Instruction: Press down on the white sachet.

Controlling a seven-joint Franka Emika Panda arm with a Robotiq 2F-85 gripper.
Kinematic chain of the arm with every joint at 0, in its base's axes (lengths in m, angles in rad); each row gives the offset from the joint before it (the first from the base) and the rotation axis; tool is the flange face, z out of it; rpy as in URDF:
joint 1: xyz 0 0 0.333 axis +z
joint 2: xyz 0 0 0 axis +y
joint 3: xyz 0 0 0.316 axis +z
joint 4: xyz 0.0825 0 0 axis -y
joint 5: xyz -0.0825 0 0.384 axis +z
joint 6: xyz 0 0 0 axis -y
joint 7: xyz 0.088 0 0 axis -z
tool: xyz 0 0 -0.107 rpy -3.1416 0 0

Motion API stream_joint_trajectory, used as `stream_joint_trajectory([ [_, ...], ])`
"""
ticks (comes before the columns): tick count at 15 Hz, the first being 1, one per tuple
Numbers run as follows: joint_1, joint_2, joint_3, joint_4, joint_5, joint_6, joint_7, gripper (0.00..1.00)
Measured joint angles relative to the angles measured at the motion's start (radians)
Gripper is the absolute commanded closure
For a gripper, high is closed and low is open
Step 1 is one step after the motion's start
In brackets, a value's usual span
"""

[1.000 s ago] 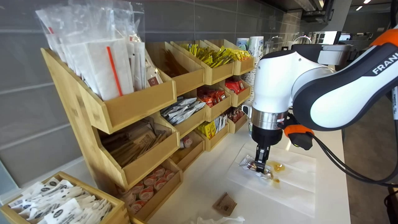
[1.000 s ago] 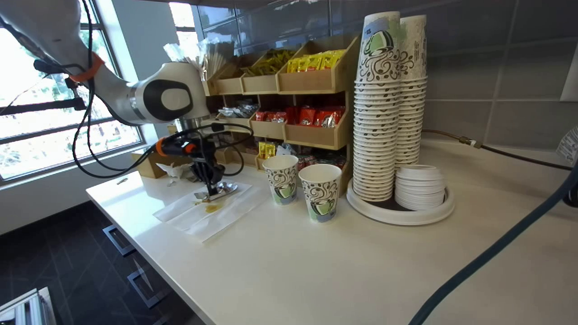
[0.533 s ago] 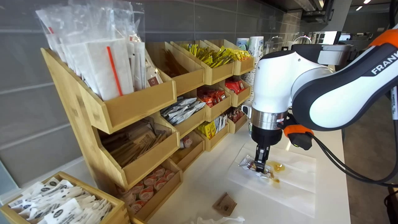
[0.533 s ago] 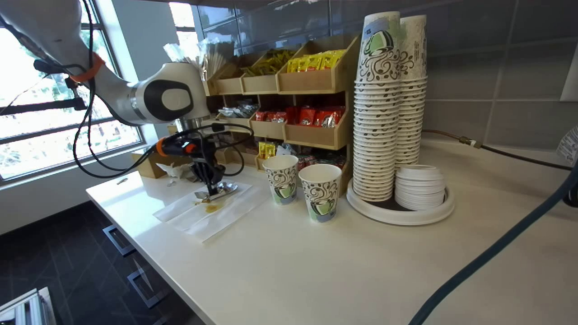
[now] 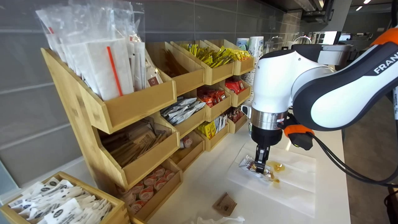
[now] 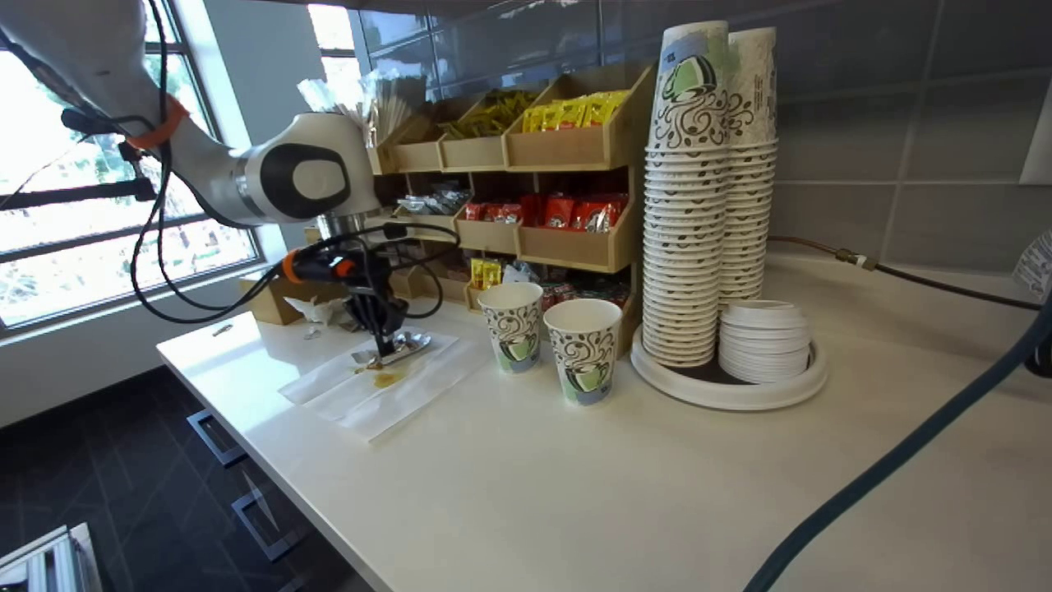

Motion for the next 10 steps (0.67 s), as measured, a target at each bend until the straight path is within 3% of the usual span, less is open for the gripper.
stream_joint_trajectory([
  [10, 0.017, -0.034, 0.014, 0.0, -0.026, -0.021, 0.001, 1.0],
])
